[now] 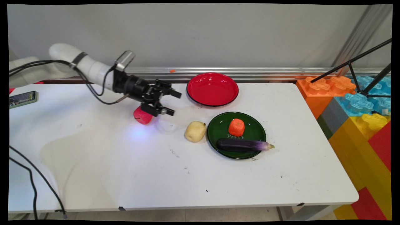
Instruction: Pick up the mandarin from the green plate
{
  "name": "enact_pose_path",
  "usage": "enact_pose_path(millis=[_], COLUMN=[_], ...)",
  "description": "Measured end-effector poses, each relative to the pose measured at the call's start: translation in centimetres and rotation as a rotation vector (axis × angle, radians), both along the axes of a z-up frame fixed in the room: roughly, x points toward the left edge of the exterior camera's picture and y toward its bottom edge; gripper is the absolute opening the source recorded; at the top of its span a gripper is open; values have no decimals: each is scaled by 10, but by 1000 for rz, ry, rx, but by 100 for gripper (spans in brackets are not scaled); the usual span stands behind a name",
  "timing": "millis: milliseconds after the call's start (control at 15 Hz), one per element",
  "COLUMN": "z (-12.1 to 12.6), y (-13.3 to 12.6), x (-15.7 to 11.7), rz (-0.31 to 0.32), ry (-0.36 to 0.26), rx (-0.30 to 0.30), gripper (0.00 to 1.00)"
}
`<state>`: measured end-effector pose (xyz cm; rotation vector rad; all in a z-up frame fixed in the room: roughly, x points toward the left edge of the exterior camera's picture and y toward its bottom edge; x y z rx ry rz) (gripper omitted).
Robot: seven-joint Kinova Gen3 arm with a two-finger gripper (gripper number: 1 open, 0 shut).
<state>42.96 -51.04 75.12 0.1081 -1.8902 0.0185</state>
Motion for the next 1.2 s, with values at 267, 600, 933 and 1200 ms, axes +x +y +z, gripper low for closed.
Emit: enact_pose_path(millis=[267, 600, 933, 1200], z=[-1, -6, -13, -19], y=[-13, -33, -62, -80], x=[-31, -67, -106, -127], rz=[-17, -37, -52, -65], ry=[8, -2, -30, -51], rx=[8, 27, 54, 67], gripper=[100, 100, 100, 100])
